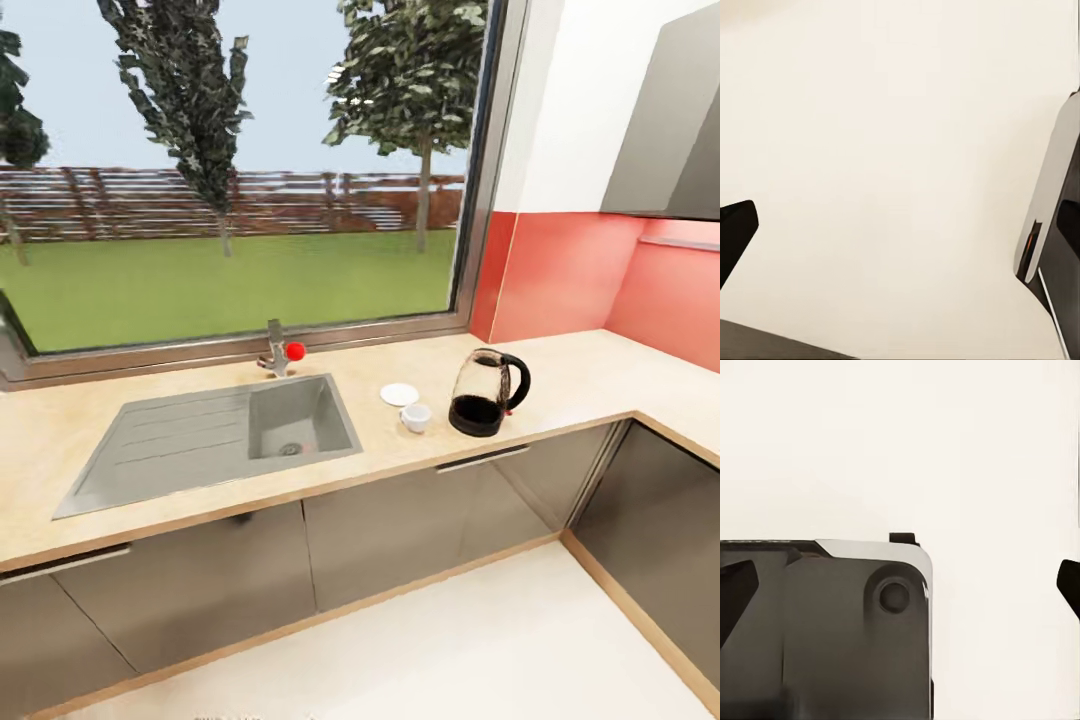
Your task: Set up a coffee station on the kitchen countertop: keep the coffee maker on the countertop, move the bottle of coffee from the kitchen shelf to the counter next to the coffee maker, place a paper coffee filter on top of the coffee maker, put the saucer next to the coffee maker with the coffee cup on the saucer, and place the electric kettle next to the coffee maker.
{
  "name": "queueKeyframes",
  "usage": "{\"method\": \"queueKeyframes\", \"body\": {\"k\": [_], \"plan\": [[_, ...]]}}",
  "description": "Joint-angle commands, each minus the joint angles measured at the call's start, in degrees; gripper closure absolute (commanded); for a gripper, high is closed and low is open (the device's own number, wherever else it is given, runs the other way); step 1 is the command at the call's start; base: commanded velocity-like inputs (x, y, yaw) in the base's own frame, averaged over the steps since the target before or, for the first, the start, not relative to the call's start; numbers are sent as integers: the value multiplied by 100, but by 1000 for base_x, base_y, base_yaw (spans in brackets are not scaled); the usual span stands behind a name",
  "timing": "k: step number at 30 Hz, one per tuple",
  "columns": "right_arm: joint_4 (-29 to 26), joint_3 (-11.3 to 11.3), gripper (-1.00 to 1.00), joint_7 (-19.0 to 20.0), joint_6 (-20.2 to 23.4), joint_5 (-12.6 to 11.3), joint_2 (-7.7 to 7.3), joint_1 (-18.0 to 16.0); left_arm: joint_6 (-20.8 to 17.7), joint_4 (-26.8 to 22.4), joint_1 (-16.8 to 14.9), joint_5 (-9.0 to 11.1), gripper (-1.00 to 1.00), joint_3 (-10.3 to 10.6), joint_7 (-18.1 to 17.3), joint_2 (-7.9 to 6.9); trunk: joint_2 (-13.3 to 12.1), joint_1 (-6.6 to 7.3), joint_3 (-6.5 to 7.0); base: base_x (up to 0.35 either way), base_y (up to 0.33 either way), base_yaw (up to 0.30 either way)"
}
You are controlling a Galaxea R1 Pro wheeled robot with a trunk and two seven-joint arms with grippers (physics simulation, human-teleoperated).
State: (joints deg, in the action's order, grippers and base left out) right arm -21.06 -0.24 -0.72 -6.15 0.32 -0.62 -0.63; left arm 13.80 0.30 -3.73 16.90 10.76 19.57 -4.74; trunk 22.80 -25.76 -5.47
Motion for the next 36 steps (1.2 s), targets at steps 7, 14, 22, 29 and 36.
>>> {"method": "queueKeyframes", "body": {"k": [7,14,22,29,36], "plan": [[1,-2,-100,-7,-18,3,1,-3,17,3,-5,50,-100,49,-5,1,13,-3,-13,30,-272,275],[1,-2,-100,-7,-18,3,1,-3,17,3,-5,50,-100,49,-22,4,13,-3,-13,103,-272,275],[-1,-2,-100,-7,-18,3,1,-1,25,-3,-5,50,-100,48,-23,7,13,-3,-13,104,-272,169],[126,9,-100,-7,-25,18,-84,-1,26,-4,-5,50,-100,42,-23,22,13,-3,-13,55,-273,13],[266,14,-100,0,-26,21,-168,-2,26,-4,-5,50,-100,49,-4,103,13,-3,-13,5,-274,1]]}}
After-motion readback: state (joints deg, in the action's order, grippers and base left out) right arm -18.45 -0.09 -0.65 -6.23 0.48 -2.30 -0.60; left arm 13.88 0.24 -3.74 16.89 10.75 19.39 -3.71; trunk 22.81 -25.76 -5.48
